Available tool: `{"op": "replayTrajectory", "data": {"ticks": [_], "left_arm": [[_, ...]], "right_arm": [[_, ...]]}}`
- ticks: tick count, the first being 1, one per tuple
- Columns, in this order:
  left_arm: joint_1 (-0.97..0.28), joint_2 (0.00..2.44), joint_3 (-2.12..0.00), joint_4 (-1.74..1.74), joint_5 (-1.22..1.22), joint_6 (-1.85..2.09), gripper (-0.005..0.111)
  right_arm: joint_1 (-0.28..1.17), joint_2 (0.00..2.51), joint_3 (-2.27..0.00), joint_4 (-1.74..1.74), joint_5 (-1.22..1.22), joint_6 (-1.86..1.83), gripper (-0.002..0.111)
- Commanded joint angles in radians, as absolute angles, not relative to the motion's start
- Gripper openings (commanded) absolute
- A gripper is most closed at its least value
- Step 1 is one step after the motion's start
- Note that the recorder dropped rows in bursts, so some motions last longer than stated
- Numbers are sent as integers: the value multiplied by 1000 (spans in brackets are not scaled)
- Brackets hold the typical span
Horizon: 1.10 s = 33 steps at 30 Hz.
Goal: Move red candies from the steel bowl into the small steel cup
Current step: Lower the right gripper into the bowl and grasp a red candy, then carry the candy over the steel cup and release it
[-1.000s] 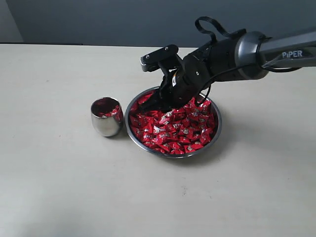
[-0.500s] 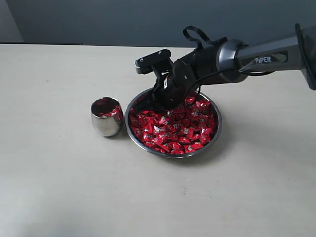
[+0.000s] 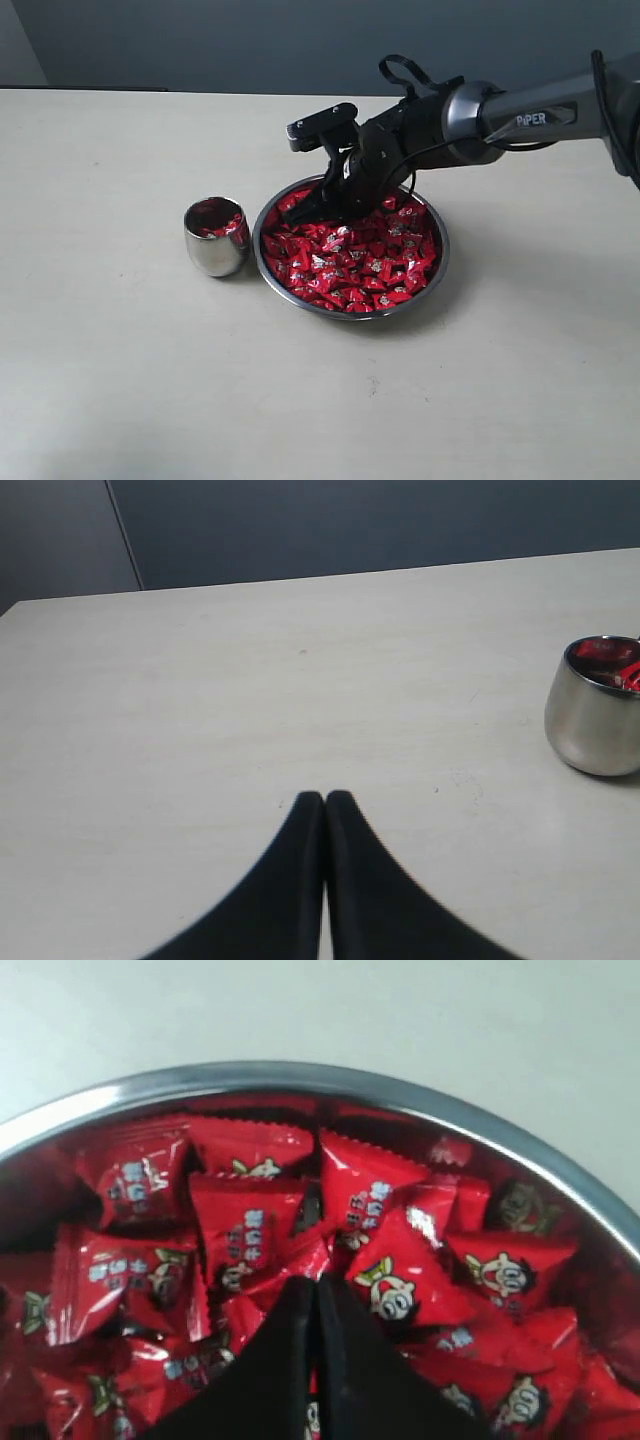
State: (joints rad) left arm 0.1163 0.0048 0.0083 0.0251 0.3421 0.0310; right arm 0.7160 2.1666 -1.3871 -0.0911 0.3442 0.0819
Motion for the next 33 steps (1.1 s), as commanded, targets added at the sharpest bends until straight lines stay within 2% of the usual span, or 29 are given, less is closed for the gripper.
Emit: {"op": "replayTrajectory", "data": {"ticks": [1,7,14,21,28,29,31,32,33], "left_arm": [[108,0,0,27,337,29,0],[108,0,0,27,337,29,0],[108,0,0,27,337,29,0],[108,0,0,27,337,29,0],[108,0,0,27,337,29,0],[108,0,0,27,337,29,0],[108,0,0,27,337,29,0],[108,0,0,27,337,29,0],[108,0,0,27,337,29,0]], "right_arm": [[711,2107,-1392,-79,380,84,0],[718,2019,-1392,-57,424,84,0],[831,1939,-1392,-54,353,80,0],[962,1963,-1392,-54,222,78,0],[977,2038,-1392,-70,217,78,0],[977,2044,-1392,-79,215,78,1],[977,2054,-1392,-83,206,78,11],[977,2054,-1392,-84,204,78,22],[977,2052,-1392,-86,204,78,28]]}}
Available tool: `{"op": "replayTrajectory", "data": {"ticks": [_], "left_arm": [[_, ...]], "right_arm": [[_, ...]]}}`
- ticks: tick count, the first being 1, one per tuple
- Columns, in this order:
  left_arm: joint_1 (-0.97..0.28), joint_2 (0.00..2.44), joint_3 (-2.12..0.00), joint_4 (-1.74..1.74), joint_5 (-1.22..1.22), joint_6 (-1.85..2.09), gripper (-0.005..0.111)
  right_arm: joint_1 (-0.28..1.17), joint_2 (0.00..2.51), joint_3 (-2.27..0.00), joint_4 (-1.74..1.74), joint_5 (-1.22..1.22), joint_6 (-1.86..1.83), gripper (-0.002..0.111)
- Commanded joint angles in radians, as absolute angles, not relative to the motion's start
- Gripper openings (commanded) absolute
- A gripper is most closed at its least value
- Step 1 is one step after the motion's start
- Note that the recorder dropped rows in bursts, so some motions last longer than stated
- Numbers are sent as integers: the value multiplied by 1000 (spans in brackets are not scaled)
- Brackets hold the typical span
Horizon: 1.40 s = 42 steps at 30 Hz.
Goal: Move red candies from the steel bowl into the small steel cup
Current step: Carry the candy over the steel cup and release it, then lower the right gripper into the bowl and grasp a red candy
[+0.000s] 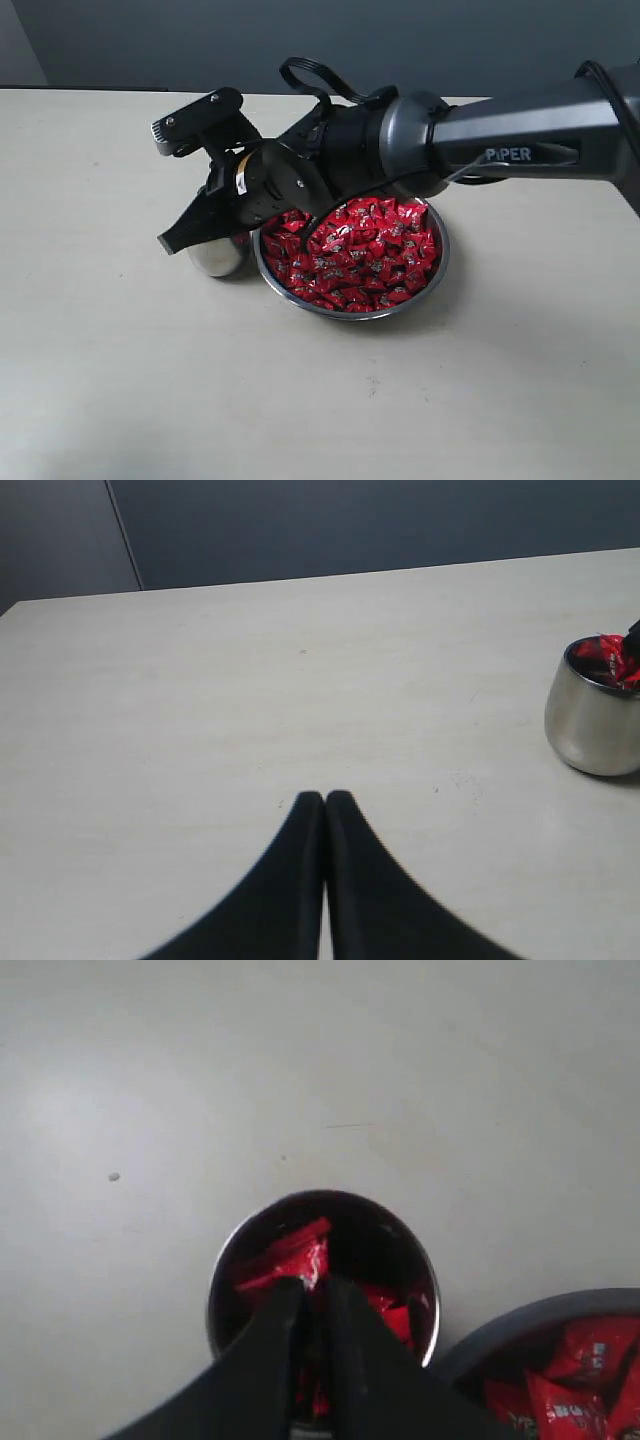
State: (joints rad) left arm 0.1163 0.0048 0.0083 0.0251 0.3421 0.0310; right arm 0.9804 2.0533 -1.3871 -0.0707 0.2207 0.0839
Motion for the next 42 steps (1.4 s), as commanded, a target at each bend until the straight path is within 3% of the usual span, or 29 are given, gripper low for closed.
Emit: {"op": "replayTrajectory", "data": {"ticks": [1,5,9,12,14,21,42], "left_arm": [[108,0,0,27,337,29,0],[108,0,0,27,337,29,0],[108,0,0,27,337,29,0],[108,0,0,27,337,29,0],[108,0,0,27,337,29,0],[108,0,0,27,337,29,0],[108,0,0,27,337,29,0]], "right_arm": [[977,2041,-1392,-106,214,78,36],[959,1978,-1392,-132,294,78,33],[909,1935,-1392,-134,434,78,15],[837,1925,-1392,-127,540,82,15],[803,1925,-1382,-123,563,82,17],[711,1933,-1297,-93,456,89,43],[686,2109,-1292,31,205,89,42]]}}
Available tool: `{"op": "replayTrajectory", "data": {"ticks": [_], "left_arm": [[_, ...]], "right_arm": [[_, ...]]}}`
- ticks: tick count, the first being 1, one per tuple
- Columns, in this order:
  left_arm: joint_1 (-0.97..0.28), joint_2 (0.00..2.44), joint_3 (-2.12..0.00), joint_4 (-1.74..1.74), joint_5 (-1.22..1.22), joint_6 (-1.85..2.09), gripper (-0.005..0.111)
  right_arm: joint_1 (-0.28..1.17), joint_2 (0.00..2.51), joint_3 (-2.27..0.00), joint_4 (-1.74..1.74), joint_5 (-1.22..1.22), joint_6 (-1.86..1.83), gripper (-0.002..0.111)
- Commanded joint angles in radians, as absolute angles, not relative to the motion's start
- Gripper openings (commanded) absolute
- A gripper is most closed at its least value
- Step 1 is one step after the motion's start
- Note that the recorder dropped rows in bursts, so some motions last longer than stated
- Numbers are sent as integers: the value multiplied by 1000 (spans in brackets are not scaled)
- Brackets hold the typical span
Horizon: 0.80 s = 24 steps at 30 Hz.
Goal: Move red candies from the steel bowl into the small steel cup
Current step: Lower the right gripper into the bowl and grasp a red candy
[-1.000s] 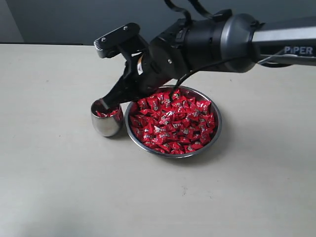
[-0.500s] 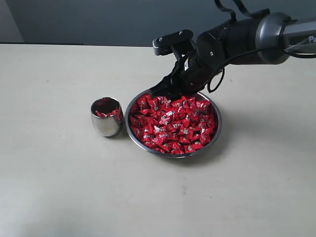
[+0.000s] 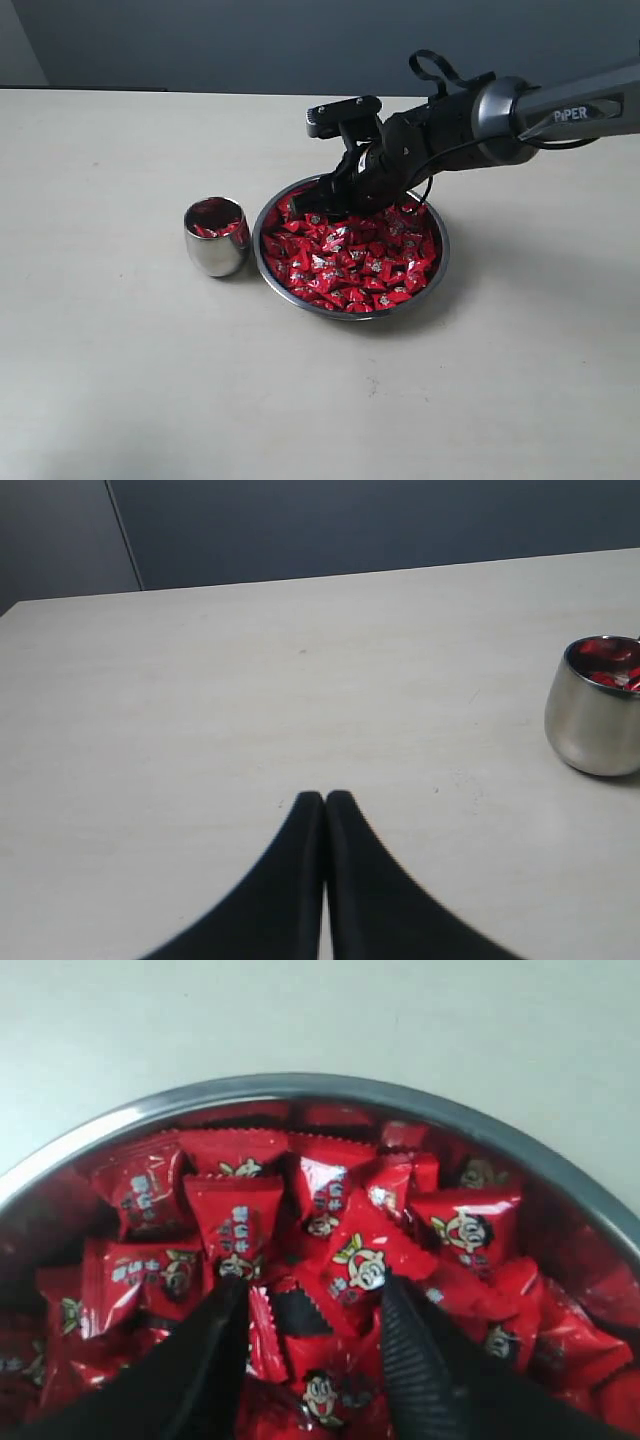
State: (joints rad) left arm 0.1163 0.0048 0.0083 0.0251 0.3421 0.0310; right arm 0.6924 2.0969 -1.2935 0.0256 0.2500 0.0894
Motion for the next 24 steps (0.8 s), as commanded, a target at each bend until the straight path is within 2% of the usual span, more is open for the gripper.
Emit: {"op": "replayTrajectory", "data": {"ticks": [1,9,11,15,24], "left_arm": [[108,0,0,27,337,29,0],[108,0,0,27,337,29,0],[108,0,0,27,337,29,0],[108,0,0,27,337,29,0],[108,0,0,27,337,29,0]], "right_arm": [[686,2113,-1292,35,195,89,42],[686,2161,-1305,35,146,107,40],[686,2162,-1305,35,142,107,31],[686,2158,-1310,35,155,107,-1],[686,2074,-1311,25,236,109,0]]}}
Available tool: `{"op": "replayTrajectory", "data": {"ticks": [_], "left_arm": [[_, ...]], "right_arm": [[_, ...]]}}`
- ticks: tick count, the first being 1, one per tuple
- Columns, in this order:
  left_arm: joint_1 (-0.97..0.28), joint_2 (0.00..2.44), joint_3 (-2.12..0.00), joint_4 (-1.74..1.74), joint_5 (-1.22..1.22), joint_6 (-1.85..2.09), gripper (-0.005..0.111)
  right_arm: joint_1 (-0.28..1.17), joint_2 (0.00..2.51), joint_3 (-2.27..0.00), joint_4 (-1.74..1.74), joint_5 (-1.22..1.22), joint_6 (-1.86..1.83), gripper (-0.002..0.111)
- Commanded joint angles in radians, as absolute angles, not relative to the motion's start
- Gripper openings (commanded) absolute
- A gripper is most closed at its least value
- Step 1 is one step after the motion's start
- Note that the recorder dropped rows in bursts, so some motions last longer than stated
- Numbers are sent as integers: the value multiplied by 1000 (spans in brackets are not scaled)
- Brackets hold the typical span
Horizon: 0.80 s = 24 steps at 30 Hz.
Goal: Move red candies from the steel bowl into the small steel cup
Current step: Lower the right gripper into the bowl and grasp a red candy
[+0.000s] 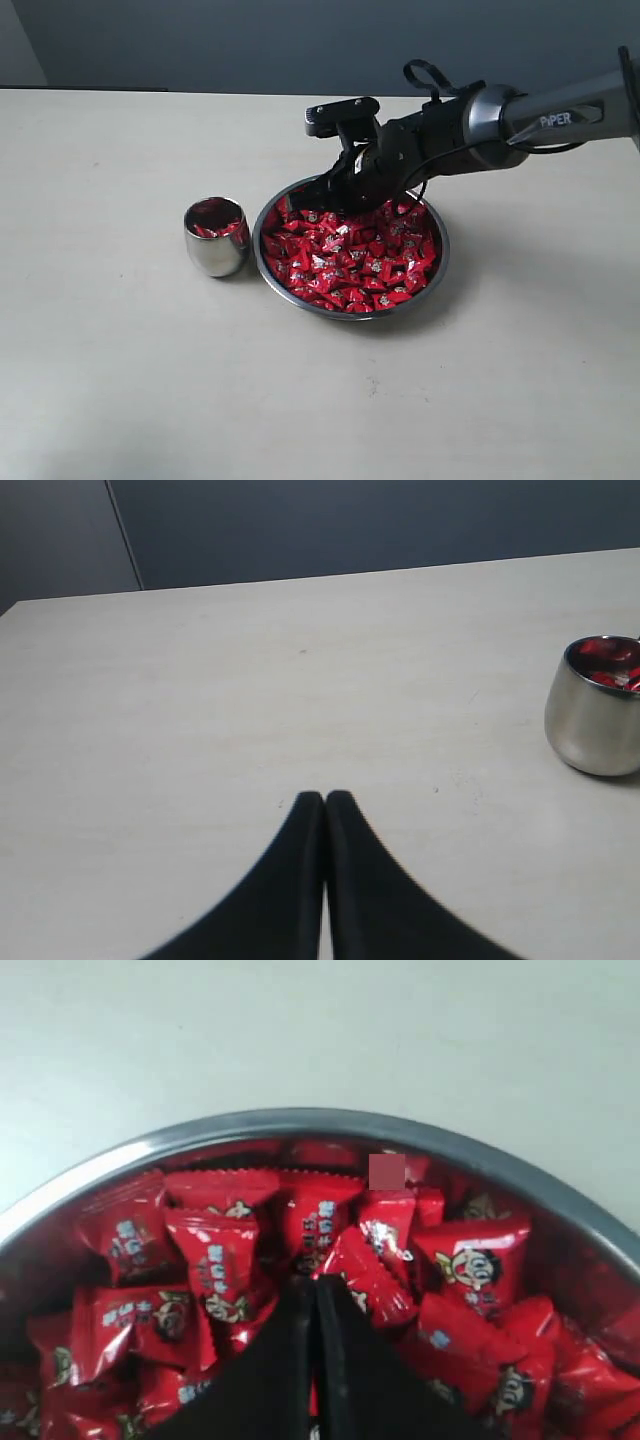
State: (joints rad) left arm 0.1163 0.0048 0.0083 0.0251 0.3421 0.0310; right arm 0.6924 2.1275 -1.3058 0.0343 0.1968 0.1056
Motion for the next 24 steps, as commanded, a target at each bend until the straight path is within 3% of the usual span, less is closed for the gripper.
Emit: {"op": "replayTrajectory", "data": {"ticks": [1,7,13,14,22,24], "left_arm": [[108,0,0,27,337,29,0],[108,0,0,27,337,29,0],[108,0,0,27,337,29,0],[108,0,0,27,337,29,0],[108,0,0,27,337,29,0],[108,0,0,27,337,29,0]], "right_arm": [[686,2061,-1311,25,242,109,0],[686,2046,-1311,25,253,109,3],[686,2100,-1311,36,228,109,45],[686,2106,-1311,38,221,116,47],[663,2179,-1344,36,206,189,46],[663,2187,-1352,36,206,193,41]]}}
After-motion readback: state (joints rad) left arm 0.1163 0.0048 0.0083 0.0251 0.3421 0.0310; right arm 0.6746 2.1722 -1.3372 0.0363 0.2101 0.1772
